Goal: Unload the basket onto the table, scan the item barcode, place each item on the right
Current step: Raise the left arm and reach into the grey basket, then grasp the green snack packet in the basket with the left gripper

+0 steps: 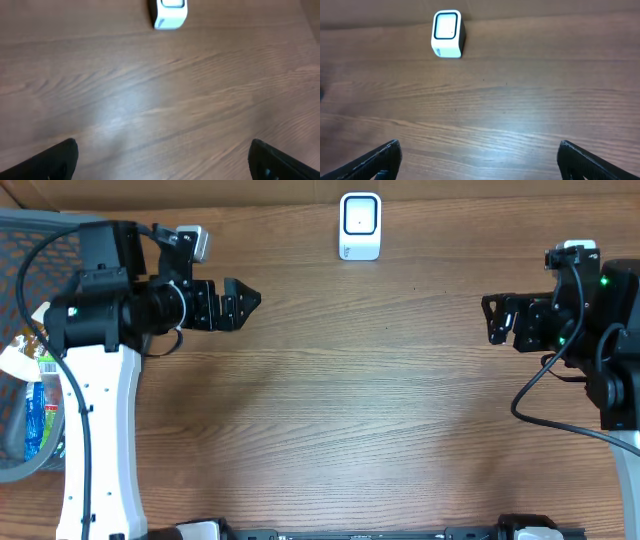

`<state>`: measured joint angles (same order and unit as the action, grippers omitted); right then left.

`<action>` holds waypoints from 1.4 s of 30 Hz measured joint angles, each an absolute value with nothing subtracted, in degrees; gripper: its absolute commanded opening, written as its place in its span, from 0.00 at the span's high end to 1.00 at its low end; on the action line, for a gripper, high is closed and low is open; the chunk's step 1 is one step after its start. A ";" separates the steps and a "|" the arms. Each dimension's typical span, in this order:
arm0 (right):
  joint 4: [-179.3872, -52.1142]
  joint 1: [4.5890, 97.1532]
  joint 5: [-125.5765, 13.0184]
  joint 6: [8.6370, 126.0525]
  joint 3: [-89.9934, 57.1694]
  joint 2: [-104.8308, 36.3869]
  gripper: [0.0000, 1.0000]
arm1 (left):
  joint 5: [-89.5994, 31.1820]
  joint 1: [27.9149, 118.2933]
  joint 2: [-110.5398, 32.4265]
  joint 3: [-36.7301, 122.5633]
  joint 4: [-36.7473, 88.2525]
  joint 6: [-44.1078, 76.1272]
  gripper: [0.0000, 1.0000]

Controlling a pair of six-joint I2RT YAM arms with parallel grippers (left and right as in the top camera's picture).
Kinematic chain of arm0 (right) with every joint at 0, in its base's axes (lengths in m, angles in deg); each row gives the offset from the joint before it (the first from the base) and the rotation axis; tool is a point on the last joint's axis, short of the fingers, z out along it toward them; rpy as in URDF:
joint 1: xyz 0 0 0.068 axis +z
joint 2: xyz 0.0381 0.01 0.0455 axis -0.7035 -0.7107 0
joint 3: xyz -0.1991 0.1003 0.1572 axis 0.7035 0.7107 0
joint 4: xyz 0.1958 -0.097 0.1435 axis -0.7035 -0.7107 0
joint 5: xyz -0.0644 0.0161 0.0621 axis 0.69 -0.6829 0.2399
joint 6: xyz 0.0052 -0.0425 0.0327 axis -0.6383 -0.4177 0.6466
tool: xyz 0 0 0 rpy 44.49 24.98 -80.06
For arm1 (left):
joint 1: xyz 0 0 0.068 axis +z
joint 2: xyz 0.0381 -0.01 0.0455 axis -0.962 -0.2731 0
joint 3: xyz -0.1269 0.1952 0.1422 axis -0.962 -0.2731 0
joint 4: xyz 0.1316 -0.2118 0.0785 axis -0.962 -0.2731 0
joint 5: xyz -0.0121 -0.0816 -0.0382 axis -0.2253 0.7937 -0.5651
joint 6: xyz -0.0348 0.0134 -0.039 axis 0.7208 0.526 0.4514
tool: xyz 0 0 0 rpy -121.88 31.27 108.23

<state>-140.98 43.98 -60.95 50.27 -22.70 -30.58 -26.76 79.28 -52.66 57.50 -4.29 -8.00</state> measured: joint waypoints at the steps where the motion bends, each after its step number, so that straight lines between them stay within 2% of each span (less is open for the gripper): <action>1: -140.98 43.98 -60.95 50.27 -22.70 -30.58 0.00 | -26.67 79.28 -52.84 57.60 -3.81 -7.56 0.01; 6: -140.90 44.00 -60.95 50.30 -22.70 -30.58 0.00 | -34.35 79.28 -54.43 68.55 -6.63 -2.65 0.00; 11: -140.88 44.00 -60.97 50.30 -22.72 -30.58 0.00 | -50.13 81.22 -56.97 87.53 -15.20 3.54 0.00; 15: -141.29 44.00 -60.95 50.43 -22.74 -30.60 0.00 | -58.15 89.51 -58.04 96.03 -18.39 8.55 0.00; 18: -142.62 44.00 -60.95 50.45 -22.74 -30.60 0.00 | -61.91 99.63 -59.42 96.86 -20.20 12.59 0.00; 21: -142.97 43.98 -60.99 50.47 -22.74 -30.60 0.00 | -63.41 109.59 -64.01 96.97 -23.26 15.80 0.00; 25: -143.04 44.00 -60.99 50.45 -22.74 -30.60 0.00 | -62.87 116.96 -71.83 96.90 -29.43 17.40 0.02; 34: -143.08 44.00 -61.30 50.49 -22.74 -30.60 0.00 | -62.17 119.04 -89.03 96.79 -36.18 17.79 0.12; 36: -143.24 44.00 -61.32 50.45 -22.74 -30.60 0.00 | -62.06 119.04 -91.04 96.62 -36.22 17.79 0.12; 42: -143.52 44.00 -61.34 50.45 -22.74 -30.63 0.00 | -61.99 119.04 -91.94 96.51 -36.03 17.79 0.23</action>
<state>-143.52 44.00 -61.34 50.45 -22.74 -30.63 -61.99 119.04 -91.94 96.51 -36.03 17.79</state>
